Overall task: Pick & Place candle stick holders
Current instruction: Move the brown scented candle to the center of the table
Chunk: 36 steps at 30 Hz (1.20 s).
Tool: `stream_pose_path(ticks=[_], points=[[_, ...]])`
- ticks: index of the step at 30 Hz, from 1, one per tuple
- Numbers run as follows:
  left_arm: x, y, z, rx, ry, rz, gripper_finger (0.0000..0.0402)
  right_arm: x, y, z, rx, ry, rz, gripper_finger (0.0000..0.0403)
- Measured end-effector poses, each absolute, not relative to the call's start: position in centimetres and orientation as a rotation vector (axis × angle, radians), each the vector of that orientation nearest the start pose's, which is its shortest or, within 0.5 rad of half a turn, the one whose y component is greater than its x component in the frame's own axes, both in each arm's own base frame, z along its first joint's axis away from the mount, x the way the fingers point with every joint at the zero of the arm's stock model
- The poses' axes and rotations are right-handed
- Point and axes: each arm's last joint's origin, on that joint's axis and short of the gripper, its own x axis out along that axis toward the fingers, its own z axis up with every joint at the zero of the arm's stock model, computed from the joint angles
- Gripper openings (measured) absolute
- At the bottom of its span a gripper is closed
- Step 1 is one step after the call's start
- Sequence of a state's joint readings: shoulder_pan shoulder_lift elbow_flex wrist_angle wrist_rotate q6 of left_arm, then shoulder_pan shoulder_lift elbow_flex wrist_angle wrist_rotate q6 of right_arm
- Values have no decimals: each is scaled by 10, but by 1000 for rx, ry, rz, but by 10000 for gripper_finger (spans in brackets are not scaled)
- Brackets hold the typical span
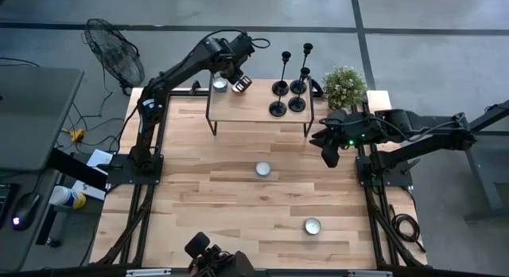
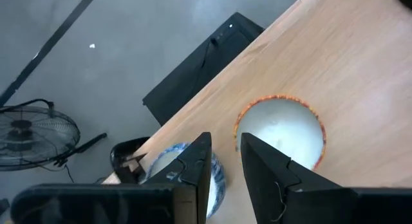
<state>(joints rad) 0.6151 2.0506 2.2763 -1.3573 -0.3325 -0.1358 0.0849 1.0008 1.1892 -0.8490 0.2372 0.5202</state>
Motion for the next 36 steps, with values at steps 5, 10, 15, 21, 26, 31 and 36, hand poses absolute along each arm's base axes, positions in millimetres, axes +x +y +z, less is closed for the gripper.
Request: stream_pose_path(ticks=[5,10,15,21,26,31,36], points=[[323,239,373,-285,1121,908,81,183,9,372,399,601,-300,94],[319,225,383,-304,1122,887,81,182,10,371,409,616,-269,94],[315,200,402,-268,1084,876,81,179,11,366,428,686,-259,94],[312,176,407,-211,1146,925,81,173,15,361,475,781,-229,94],[314,156,409,-202,1146,846,81,171,25,360,459,804,-175,94],[312,133,405,-190,1156,808,81,169,39,349,437,853,-129,94],[301,103,394,-211,1133,788,81,175,54,315,490,921,-33,94]])
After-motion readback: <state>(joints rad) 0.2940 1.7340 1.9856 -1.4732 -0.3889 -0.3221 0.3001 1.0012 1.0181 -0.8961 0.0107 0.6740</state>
